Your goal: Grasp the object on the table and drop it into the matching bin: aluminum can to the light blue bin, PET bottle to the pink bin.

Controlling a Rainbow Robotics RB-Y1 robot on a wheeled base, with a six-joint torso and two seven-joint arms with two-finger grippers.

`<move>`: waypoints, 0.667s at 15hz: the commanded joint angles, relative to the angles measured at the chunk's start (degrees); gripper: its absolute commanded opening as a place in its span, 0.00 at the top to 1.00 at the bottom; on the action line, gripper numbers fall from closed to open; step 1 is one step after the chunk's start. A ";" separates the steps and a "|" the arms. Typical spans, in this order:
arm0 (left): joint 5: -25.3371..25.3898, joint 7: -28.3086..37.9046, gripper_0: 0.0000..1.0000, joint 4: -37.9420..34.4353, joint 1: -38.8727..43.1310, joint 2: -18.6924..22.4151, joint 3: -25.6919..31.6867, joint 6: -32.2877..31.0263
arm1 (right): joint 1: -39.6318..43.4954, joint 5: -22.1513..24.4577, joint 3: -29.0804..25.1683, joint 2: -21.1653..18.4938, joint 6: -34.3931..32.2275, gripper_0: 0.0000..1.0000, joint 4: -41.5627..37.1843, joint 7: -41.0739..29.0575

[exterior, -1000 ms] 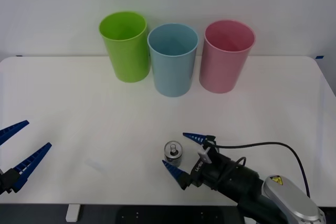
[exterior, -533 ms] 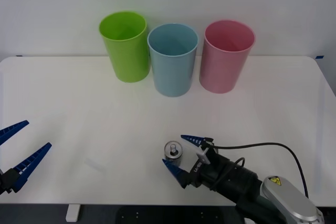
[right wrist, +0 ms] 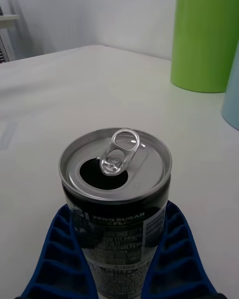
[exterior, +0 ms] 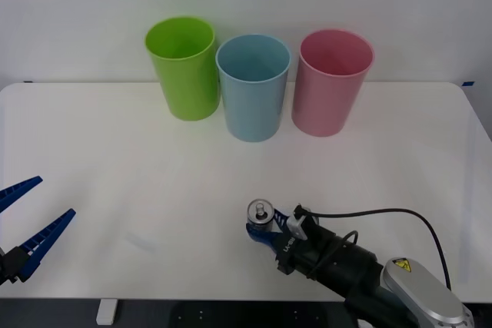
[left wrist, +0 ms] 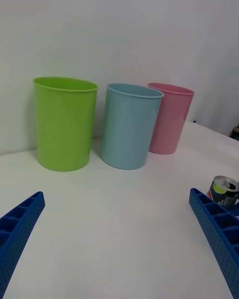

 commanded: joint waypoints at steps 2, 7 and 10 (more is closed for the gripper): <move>0.00 0.00 0.00 0.00 0.00 0.00 0.00 0.00 | -0.17 -0.44 -0.35 0.00 -0.71 1.00 0.00 -0.69; 0.00 0.00 0.00 0.00 0.00 0.00 0.00 0.00 | -0.09 -1.94 -4.13 -0.09 -2.29 1.00 -1.76 -2.28; 0.00 0.00 0.00 0.00 0.00 0.00 0.00 0.00 | -0.09 -2.81 -7.39 -0.70 -3.17 1.00 -3.60 -3.77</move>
